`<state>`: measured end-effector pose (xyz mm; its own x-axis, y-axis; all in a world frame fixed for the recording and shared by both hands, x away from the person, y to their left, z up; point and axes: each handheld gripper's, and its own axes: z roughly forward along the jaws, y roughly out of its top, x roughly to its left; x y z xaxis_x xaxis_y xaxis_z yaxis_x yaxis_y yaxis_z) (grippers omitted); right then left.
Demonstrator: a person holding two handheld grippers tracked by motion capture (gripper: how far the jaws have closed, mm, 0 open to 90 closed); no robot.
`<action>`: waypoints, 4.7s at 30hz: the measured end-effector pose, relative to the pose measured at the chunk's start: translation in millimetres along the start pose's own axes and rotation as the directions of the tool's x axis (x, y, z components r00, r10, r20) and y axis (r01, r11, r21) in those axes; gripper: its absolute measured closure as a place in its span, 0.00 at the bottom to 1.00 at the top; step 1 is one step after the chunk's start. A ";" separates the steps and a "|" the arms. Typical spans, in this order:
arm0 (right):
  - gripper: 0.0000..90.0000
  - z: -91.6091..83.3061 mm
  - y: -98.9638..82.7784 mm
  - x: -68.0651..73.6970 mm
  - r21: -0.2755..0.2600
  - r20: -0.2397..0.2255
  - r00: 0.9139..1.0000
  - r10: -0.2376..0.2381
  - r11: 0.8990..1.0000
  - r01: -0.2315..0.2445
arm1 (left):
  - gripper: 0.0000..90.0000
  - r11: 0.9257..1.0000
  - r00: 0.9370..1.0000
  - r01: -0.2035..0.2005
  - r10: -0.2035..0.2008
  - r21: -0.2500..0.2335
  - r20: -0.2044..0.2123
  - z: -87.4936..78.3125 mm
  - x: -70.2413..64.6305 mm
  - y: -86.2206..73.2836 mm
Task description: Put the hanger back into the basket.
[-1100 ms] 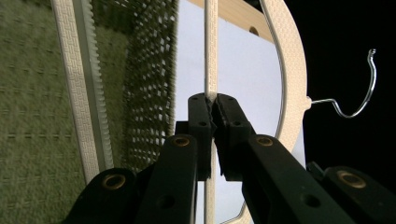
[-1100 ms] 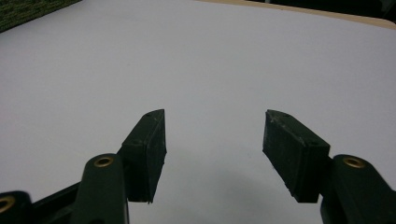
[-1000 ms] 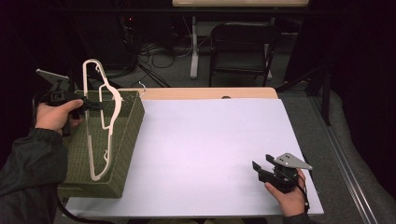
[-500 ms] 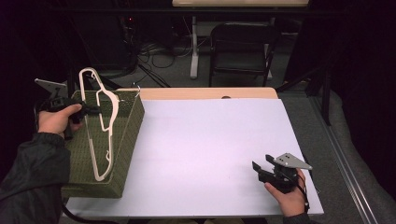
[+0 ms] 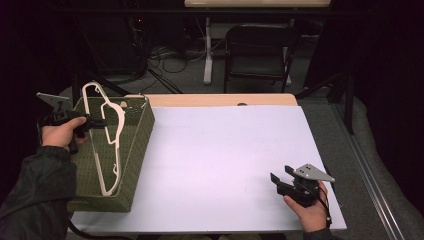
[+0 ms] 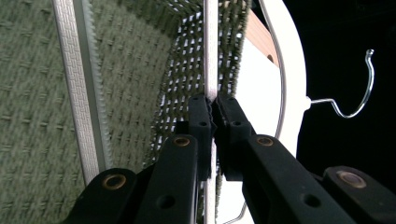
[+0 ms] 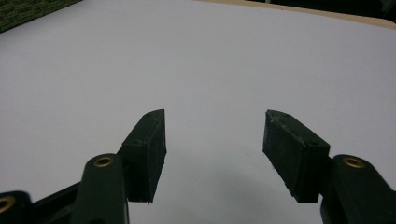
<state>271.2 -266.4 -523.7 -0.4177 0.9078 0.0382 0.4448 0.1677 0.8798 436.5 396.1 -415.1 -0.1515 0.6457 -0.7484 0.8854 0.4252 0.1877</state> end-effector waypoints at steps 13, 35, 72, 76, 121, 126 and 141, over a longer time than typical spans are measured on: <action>0.44 0.2 0.1 0.0 0.003 0.000 1.000 0.001 1.000 -0.001 | 0.95 0.999 0.999 0.048 -0.047 -0.011 0.026 6.3 21.8 -3.7; 0.44 0.1 0.1 0.1 -0.001 0.000 1.000 -0.001 1.000 0.001 | 0.96 0.997 0.997 0.080 -0.080 -0.009 -0.012 22.3 35.3 -2.2; 0.44 3.1 -0.1 0.9 0.006 -0.008 1.000 -0.003 1.000 0.003 | 0.94 0.998 0.975 0.014 0.002 0.068 -0.222 59.7 41.5 -4.7; 0.44 2.6 -0.1 0.1 0.011 -0.009 1.000 -0.003 1.000 0.003 | 0.94 0.998 0.971 0.010 0.006 0.068 -0.238 55.3 44.0 -5.6; 0.44 1.1 1.8 1.5 0.002 -0.010 1.000 -0.015 1.000 0.015 | 0.53 0.788 0.749 -0.614 0.560 -0.052 -0.353 5.2 -16.5 -69.1; 0.44 1.3 1.6 1.6 -0.001 -0.009 1.000 -0.012 1.000 0.012 | 0.51 0.719 0.694 -0.693 0.647 -0.050 -0.317 10.1 -33.2 -93.3; 0.43 1.2 1.4 0.7 0.003 -0.013 1.000 -0.010 1.000 0.010 | 0.51 0.540 0.544 -0.837 0.805 -0.089 -0.237 40.7 -67.4 -156.0</action>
<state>272.5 -265.1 -523.0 -0.4319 0.9012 0.0356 0.4428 0.1775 0.8789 326.4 260.4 -419.8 0.5261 0.8438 -0.1060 0.5656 -0.2541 0.7846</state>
